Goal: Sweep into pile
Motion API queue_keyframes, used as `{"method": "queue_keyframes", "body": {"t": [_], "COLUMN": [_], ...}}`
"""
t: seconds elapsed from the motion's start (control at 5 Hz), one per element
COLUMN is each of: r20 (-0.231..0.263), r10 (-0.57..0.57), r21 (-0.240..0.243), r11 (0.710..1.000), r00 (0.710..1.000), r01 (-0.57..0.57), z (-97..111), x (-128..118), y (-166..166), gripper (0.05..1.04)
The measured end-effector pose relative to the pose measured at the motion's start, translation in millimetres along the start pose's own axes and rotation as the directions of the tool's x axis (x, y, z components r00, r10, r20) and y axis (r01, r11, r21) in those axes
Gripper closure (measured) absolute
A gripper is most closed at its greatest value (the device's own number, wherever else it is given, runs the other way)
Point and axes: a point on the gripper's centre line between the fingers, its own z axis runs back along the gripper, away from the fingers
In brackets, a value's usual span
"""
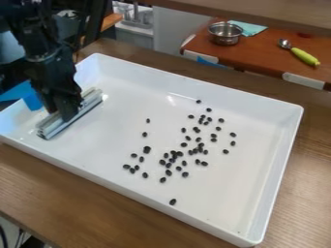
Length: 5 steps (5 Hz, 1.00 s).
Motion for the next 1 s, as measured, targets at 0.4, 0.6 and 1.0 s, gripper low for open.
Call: {"method": "queue_keyframes", "body": {"t": [0.4, 0.6, 1.0], "r20": [-0.027, -0.041, -0.054], "r10": [-0.018, -0.014, -0.022], "r21": [-0.035, -0.04, -0.055], "r11": [0.999, 0.999, 0.998], "r00": [0.999, 0.999, 0.998], "r01": [0.017, 0.012, 0.019], "z": [0, 0, 2], "x": [0, 1, -2], "y": [-34, -53, -92], "gripper": [0.741, 0.741, 0.741]}}
